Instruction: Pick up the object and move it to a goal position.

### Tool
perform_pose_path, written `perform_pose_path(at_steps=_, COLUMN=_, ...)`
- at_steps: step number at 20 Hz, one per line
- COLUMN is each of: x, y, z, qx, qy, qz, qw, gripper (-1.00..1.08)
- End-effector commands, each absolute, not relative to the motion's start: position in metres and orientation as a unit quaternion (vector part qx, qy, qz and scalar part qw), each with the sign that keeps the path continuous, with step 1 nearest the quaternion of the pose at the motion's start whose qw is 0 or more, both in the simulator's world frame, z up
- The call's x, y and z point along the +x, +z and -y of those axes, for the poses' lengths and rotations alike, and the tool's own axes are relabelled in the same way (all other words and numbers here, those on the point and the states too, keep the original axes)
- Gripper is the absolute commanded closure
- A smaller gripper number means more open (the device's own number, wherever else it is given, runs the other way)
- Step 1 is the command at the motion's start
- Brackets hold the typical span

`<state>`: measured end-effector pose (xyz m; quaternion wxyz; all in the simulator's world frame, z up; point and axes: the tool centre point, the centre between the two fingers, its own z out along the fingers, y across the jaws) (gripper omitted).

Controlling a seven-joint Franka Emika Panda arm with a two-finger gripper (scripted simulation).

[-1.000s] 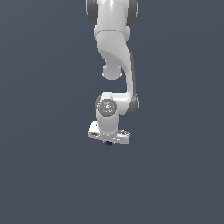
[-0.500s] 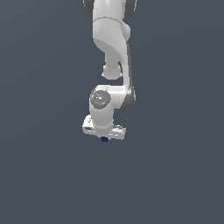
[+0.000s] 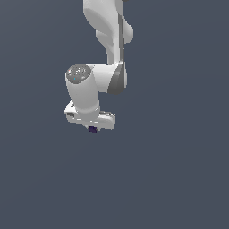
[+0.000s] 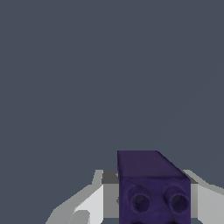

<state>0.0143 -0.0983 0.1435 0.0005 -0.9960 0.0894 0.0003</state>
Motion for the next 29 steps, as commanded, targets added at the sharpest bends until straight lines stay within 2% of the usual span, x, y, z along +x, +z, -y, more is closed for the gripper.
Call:
perform_pose_path(at_steps=1, x=0.008, y=0.170, z=0.116, qx=-0.996, qy=0.000, qz=-0.089, qw=0.001, gripper=1.08)
perform_pose_path(at_steps=16, x=-0.021, y=0.313, z=0.213, qx=-0.996, qy=0.000, qz=-0.089, qw=0.001, gripper=1.08)
perform_pose_path(at_steps=22, x=-0.025, y=0.343, z=0.233, qx=-0.996, qy=0.000, qz=-0.089, qw=0.000, gripper=1.08)
perform_pose_path(at_steps=29, x=-0.025, y=0.352, z=0.240, qx=-0.996, qy=0.000, qz=-0.089, qw=0.000, gripper=1.08)
